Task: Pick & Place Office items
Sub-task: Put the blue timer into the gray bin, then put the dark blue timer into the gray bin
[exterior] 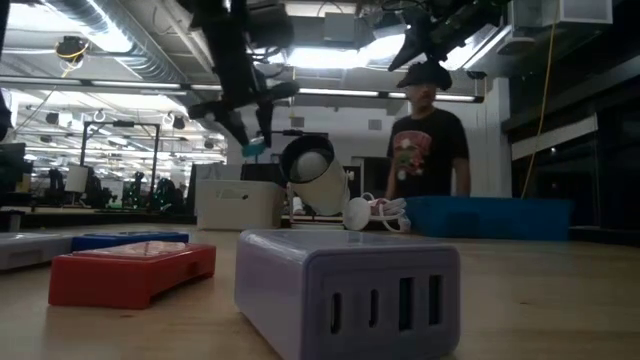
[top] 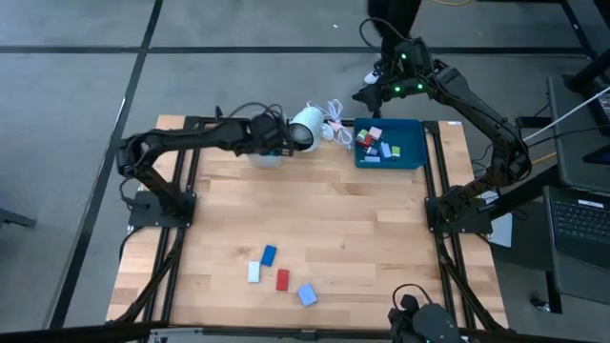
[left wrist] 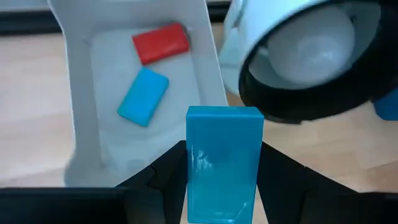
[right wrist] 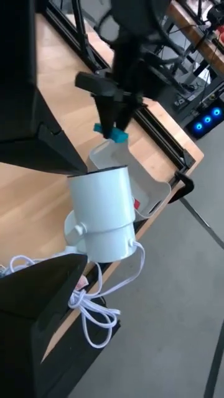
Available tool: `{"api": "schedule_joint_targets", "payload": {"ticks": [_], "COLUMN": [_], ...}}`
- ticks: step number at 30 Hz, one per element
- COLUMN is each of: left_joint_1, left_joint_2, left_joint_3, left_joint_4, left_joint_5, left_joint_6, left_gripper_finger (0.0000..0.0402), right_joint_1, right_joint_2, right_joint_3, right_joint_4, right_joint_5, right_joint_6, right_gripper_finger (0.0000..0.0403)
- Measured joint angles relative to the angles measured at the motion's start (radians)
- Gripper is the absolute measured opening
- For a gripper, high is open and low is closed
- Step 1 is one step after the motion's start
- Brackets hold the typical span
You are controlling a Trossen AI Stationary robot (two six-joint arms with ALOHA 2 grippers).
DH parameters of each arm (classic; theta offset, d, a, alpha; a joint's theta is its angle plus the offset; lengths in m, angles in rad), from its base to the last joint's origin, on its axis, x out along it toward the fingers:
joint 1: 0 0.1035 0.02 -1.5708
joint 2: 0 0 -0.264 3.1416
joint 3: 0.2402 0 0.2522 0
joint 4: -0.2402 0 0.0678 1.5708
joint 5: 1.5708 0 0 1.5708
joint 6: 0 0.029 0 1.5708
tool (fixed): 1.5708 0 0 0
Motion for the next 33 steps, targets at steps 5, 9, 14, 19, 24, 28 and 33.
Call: {"api": "schedule_joint_targets", "payload": {"ticks": [5, 9, 14, 19, 24, 28, 33], "left_joint_1": [0.13, 0.237, 0.327, 0.351, 0.353, 0.33, 0.278], "left_joint_2": [-0.023, 0.007, 0.074, 0.156, 0.202, 0.176, 0.098], "left_joint_3": [0.002, -0.016, -0.052, -0.053, -0.053, -0.053, -0.033], "left_joint_4": [0.014, 0.06, 0.13, 0.157, 0.156, 0.176, 0.136], "left_joint_5": [0.023, 0.102, 0.21, 0.245, 0.255, 0.276, 0.266], "left_joint_6": [0.143, 0.244, 0.327, 0.374, 0.403, 0.416, 0.393], "left_gripper_finger": [0.0153, 0.0153, 0.0153, 0.0157, 0.0213, 0.025, 0.0278], "right_joint_1": [0.0, 0.0, 0.0, 0.0, 0.0, 0.0, 0.0], "right_joint_2": [0.0, 0.0, 0.0, 0.0, 0.0, 0.0, 0.0], "right_joint_3": [0.0, 0.0, 0.0, 0.0, 0.0, 0.0, 0.0], "right_joint_4": [0.001, 0.001, 0.001, 0.001, 0.001, 0.001, 0.001], "right_joint_5": [0.024, 0.024, 0.024, 0.027, 0.027, 0.027, 0.026], "right_joint_6": [0.001, 0.001, 0.008, 0.009, 0.01, 0.016, 0.03], "right_gripper_finger": [0.0228, 0.0227, 0.0225, 0.0225, 0.0225, 0.0225, 0.0225]}}
